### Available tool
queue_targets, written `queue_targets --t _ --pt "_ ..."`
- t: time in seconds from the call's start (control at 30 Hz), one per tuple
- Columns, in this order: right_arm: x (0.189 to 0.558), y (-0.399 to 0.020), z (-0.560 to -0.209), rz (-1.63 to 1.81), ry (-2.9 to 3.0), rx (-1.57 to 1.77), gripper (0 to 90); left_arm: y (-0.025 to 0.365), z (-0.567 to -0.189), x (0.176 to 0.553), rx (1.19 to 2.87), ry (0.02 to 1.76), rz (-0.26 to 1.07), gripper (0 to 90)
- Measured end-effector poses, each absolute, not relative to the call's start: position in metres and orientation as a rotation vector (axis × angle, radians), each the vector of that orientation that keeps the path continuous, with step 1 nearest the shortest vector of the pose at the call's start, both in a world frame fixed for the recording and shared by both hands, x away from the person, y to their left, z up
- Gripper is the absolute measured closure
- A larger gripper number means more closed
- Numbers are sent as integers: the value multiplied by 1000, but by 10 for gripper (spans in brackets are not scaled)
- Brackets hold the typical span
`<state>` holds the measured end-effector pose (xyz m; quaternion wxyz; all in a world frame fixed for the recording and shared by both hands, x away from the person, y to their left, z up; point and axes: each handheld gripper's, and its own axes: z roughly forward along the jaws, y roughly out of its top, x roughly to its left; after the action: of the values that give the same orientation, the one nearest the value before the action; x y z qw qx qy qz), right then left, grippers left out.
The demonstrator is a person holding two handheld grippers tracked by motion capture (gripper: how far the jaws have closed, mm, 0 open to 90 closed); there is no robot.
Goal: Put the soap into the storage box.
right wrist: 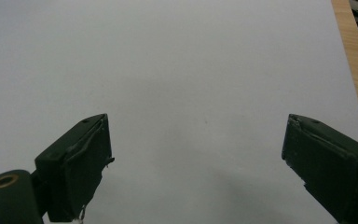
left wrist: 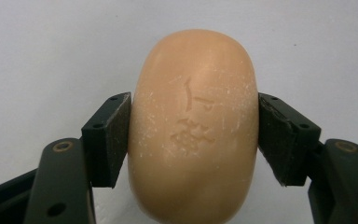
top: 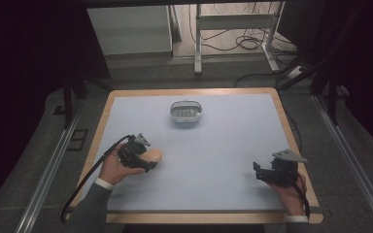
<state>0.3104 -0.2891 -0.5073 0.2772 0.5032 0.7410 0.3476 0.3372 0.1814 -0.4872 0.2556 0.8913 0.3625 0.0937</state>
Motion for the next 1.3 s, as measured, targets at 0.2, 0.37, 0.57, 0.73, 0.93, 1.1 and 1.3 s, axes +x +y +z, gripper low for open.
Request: queue_targets --t 0.2,0.37,0.57,0.73,0.93,1.1,1.3 --pt "310 -289 -507 931 1987 1350 81 178 -486 341 2423 975 255 317" --pt "310 -289 -507 929 1990 1350 81 174 -483 344 2425 962 253 318" --pt "310 -289 -507 931 1988 1347 81 170 -478 348 2425 952 263 318" --pt "310 -290 -507 933 1983 1349 81 167 -471 349 2419 937 283 318" --pt "310 -290 -506 933 1984 1348 81 165 -466 351 2419 930 292 318" --pt "310 -290 -507 932 1982 1351 81 164 -465 353 2420 925 290 318" --pt "310 -290 -507 927 1984 1349 81 164 -464 359 2417 934 284 318"
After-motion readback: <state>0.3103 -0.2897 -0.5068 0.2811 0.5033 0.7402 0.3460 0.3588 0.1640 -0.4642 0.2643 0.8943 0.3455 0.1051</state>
